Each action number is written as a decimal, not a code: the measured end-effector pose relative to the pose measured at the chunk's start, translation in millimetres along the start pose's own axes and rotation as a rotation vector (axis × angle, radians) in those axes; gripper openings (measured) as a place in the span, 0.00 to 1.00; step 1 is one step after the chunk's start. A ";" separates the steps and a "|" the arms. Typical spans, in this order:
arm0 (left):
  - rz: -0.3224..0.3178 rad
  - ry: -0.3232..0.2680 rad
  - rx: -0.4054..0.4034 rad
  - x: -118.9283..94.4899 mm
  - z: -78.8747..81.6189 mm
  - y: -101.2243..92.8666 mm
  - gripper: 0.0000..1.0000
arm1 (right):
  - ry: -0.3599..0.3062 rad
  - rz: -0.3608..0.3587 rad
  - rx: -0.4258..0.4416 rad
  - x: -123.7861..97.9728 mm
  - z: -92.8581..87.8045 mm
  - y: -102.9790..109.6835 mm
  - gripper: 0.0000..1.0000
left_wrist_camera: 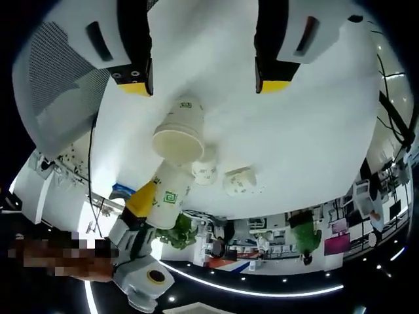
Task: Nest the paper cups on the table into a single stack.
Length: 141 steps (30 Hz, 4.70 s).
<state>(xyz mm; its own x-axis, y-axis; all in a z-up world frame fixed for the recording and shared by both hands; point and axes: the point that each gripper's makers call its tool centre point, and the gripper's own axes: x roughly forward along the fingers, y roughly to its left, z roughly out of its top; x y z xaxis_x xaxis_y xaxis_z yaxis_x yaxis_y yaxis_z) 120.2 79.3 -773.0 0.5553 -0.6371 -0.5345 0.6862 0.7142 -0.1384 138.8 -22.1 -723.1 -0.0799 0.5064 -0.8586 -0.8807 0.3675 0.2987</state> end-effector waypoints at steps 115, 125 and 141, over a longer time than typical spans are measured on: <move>0.037 0.010 -0.014 -2.4 -0.1 27.8 0.61 | -0.025 -0.061 -0.086 3.1 -5.6 2.1 0.33; 0.046 0.007 -0.011 -1.5 10.9 34.2 0.60 | -0.194 -0.134 0.028 -18.2 -20.4 -7.4 0.53; 0.051 -0.029 -0.023 15.9 44.4 51.0 0.61 | -0.289 -0.198 0.090 -20.7 -51.6 5.6 0.63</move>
<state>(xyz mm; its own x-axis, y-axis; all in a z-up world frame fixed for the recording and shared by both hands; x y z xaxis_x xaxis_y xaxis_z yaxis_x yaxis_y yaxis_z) 184.9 92.7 -751.5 0.6030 -0.6072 -0.5174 0.6457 0.7524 -0.1305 111.5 -70.8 -725.1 0.2347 0.6134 -0.7541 -0.8203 0.5412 0.1850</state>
